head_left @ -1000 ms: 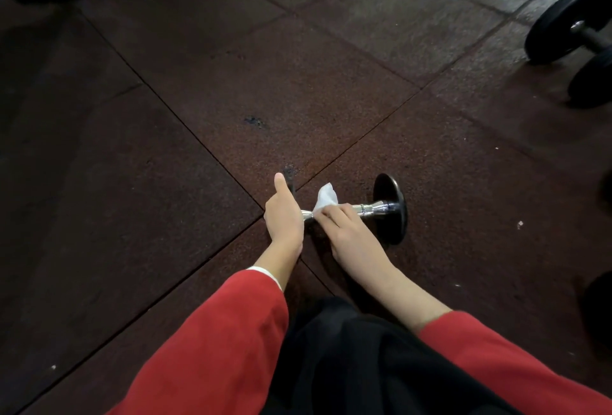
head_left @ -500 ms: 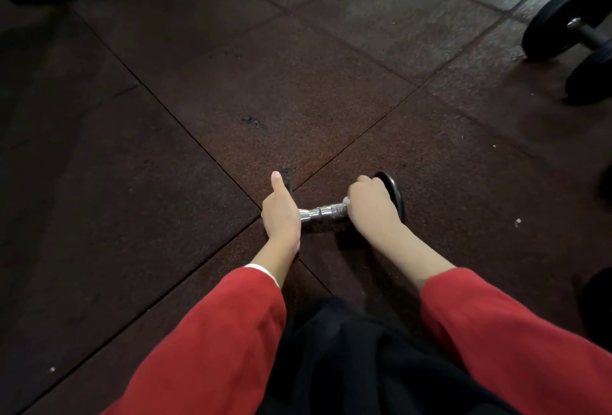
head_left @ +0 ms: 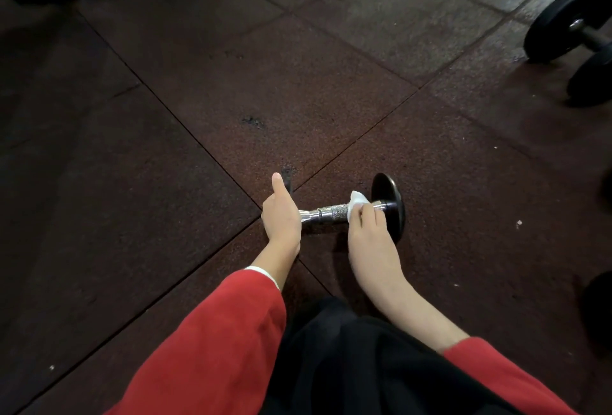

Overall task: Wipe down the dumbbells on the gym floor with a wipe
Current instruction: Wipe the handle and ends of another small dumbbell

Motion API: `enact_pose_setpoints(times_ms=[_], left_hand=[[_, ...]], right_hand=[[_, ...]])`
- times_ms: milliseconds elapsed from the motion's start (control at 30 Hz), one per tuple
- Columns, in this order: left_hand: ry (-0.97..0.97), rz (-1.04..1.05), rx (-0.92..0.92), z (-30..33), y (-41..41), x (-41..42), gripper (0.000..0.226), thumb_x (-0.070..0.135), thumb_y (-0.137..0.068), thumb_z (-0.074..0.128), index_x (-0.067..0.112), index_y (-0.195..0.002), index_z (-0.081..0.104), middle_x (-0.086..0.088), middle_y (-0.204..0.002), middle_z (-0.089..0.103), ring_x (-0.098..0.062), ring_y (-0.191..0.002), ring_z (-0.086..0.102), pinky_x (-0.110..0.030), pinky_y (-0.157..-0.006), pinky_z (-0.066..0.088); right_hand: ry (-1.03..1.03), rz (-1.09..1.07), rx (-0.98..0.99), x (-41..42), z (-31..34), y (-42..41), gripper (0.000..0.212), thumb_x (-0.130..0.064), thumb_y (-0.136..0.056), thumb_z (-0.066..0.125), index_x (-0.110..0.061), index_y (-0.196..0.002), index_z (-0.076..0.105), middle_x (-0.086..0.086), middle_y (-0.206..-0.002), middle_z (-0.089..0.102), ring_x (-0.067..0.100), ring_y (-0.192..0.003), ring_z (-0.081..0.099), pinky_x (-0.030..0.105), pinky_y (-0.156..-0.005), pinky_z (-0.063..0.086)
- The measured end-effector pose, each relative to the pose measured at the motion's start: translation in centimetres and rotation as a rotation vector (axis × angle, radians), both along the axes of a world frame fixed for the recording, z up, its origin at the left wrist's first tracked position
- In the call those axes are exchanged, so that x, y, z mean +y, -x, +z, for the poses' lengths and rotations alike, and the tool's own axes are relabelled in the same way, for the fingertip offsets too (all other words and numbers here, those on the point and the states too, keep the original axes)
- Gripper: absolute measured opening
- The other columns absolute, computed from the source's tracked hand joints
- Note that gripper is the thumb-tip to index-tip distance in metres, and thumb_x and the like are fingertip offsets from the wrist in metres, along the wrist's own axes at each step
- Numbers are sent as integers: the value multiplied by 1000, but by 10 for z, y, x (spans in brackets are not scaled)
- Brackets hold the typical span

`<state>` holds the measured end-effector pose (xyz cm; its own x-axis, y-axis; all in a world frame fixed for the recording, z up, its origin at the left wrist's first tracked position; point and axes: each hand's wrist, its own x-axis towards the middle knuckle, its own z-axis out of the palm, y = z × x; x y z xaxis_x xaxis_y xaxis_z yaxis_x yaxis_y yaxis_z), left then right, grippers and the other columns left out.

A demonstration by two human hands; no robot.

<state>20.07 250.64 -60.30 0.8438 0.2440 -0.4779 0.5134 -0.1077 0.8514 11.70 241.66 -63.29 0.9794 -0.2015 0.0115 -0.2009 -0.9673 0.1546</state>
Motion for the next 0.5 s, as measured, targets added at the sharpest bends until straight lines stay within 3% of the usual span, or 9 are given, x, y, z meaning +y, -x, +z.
enact_pose_setpoints(times_ms=[100,233,267,367,500], left_hand=[[-9,7,-6,0,0,0,50,46,-97,30,18,-59,43,3,-69,49,-22,-85,48,-29,-79,33],[-18,4,-16,0,0,0,50,46,-98,30,17,-59,42,0,-74,51,-22,-86,48,-30,-79,33],[-17,1,-17,0,0,0,50,46,-98,30,17,-59,42,1,-72,49,-22,-86,48,-30,-79,33],[-13,-5,-15,0,0,0,50,46,-98,30,16,-59,41,3,-70,47,-22,-85,48,-30,-79,33],[-11,-9,5,0,-3,0,51,47,-97,30,12,-61,42,0,-77,49,-22,-89,49,-30,-81,34]], right_hand=[[-19,-2,-15,-2,5,-7,46,0,-78,32,1,-112,63,8,-89,60,19,-73,56,26,-71,49],[-52,8,46,-9,22,-31,14,-4,-61,67,-7,-74,70,7,-75,60,22,-68,58,29,-61,49],[-77,1,54,-10,27,-35,12,-5,-67,66,-6,-78,69,9,-83,61,25,-77,59,30,-67,49],[-163,39,128,-18,27,-44,26,-4,-93,39,-3,-109,59,12,-117,50,29,-111,45,33,-90,41],[-150,39,133,-20,24,-39,29,-2,-92,35,-4,-110,58,12,-114,53,30,-109,46,35,-89,40]])
